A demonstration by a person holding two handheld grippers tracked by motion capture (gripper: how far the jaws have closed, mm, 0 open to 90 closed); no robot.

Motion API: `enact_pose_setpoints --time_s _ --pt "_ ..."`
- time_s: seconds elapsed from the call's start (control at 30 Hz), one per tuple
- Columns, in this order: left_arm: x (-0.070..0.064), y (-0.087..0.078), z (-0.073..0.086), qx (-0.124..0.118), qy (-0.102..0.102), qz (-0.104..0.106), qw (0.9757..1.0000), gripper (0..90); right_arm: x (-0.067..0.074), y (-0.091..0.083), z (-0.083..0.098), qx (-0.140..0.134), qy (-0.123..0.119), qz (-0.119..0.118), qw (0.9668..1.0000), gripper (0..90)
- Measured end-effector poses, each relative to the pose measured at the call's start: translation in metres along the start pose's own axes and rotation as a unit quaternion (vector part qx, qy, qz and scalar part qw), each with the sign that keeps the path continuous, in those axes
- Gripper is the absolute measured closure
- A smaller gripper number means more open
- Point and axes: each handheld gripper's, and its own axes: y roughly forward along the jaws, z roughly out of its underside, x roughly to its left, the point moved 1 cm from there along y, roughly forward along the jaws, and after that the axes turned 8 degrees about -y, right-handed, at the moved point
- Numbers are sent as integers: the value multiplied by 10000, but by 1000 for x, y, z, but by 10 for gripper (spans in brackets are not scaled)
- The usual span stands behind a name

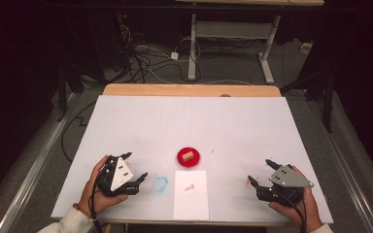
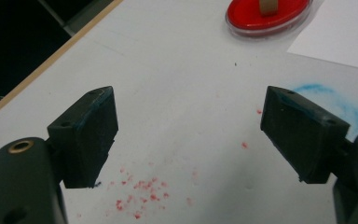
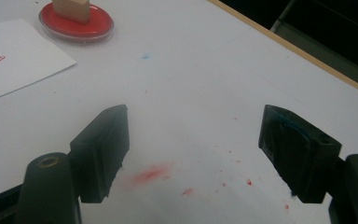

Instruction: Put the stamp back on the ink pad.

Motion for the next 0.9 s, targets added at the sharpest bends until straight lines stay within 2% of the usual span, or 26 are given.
enact_pose_setpoints --time_s 0.33,0.6,0.9 --pt "-5 -9 16 232 -122 23 9997 183 -1 0 0 -13 3 -7 10000 245" --pt "-7 -12 21 322 -150 26 9994 183 -1 3 -1 -44 -14 -41 10000 245" --pt "-7 -15 21 276 -169 6 9995 183 0 4 -4 -69 -63 -69 9999 245"
